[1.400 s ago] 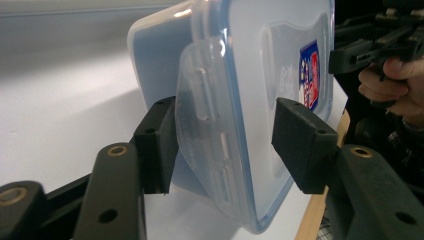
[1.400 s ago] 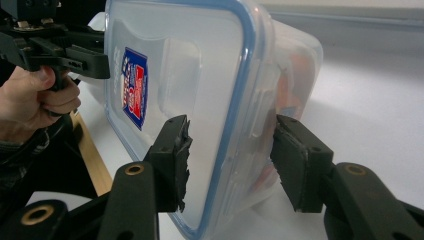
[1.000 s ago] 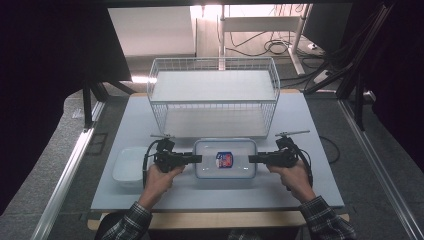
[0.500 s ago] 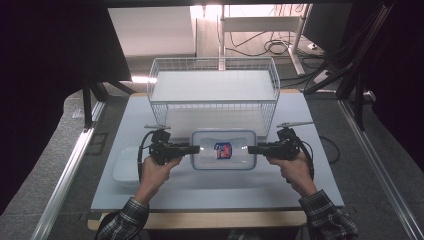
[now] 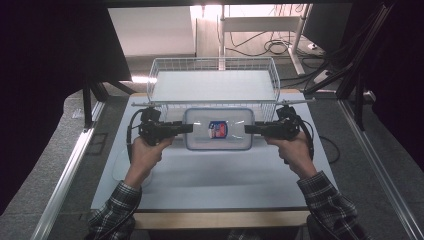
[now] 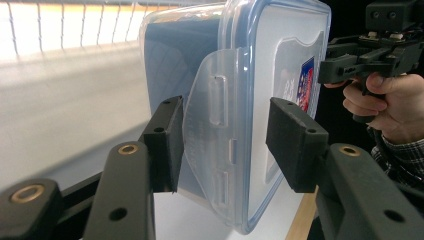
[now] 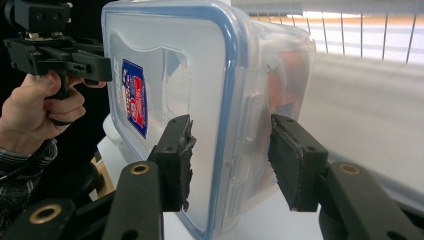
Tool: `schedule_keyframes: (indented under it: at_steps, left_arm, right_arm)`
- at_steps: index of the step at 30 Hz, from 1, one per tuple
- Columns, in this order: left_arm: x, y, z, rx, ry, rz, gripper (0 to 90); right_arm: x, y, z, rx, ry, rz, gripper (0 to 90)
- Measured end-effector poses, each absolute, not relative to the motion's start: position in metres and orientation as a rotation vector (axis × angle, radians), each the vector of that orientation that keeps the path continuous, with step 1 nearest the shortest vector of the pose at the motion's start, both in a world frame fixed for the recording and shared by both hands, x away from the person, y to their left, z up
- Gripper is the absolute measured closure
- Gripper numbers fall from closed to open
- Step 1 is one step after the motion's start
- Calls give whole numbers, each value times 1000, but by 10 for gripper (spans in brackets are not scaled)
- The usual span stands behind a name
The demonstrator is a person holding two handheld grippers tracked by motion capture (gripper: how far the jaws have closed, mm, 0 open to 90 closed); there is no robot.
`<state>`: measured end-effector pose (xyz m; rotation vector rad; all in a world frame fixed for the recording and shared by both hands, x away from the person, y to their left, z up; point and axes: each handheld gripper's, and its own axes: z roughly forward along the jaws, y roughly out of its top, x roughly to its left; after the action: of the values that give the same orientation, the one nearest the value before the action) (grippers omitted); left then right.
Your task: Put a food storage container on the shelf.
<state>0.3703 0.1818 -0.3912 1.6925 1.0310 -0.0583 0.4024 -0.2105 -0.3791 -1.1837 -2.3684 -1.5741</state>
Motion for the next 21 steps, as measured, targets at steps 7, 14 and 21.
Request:
schedule_keyframes:
  at_steps: [7, 14, 21]
  left_arm:
    - [384, 191, -365, 1667, 1030, -29, 506]
    - [399, 197, -340, 1661, 1018, -8, 506]
    - [423, 202, -322, 1634, 1017, -6, 506]
  right_arm:
    - [417, -201, -353, -1171, -2375, -1611, 533]
    - [435, -194, -326, -1161, -2380, -1637, 532]
    - [455, -190, -307, -1182, -2368, -1655, 531]
